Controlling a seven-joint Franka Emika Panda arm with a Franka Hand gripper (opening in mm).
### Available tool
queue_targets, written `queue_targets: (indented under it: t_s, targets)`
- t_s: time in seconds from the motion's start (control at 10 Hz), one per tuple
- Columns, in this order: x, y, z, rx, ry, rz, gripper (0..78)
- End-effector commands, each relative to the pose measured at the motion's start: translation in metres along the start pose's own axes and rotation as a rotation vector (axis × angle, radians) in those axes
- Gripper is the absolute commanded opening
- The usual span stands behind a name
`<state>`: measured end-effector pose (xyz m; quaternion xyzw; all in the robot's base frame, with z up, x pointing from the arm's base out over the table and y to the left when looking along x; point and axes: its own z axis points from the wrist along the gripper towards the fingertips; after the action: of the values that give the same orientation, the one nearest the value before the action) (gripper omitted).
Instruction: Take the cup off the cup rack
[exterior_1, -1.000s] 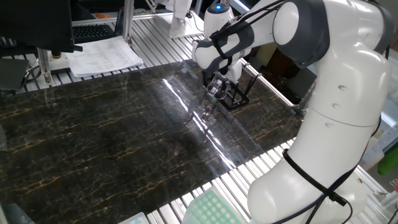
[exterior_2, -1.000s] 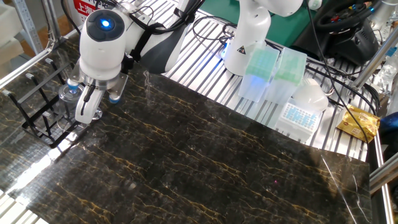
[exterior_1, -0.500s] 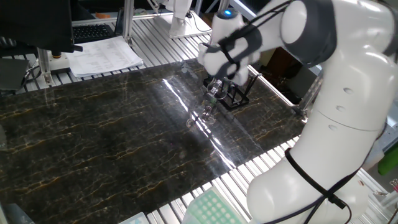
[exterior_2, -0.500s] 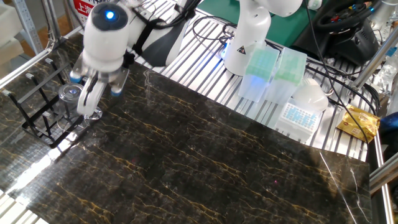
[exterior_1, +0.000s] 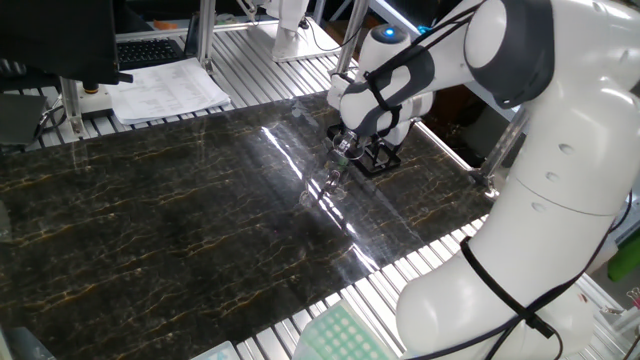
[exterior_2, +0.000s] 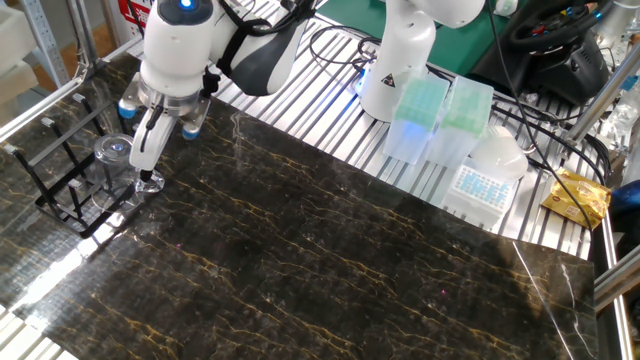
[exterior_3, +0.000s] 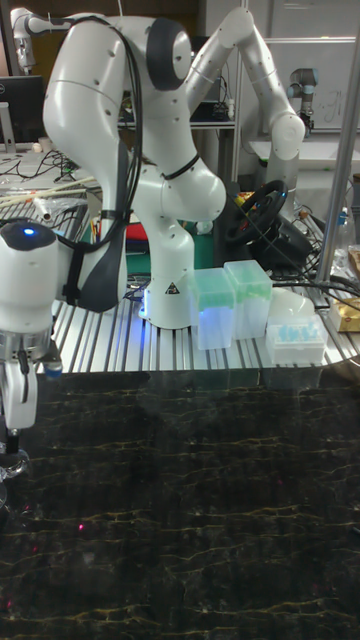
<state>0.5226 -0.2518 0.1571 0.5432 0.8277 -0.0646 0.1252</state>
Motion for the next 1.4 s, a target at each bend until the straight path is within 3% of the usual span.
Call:
queue_targets:
  t_s: [0.1, 0.3, 1.4]
  targets:
    - [-0.002, 0.001, 0.004, -0.027, 0.0, -0.006, 77.5]
    - [-0.005, 0.002, 0.011, -0.049, 0.0, -0.019, 77.5]
    - [-0.01, 0.024, 0.018, -0.049, 0.004, -0.037, 77.5]
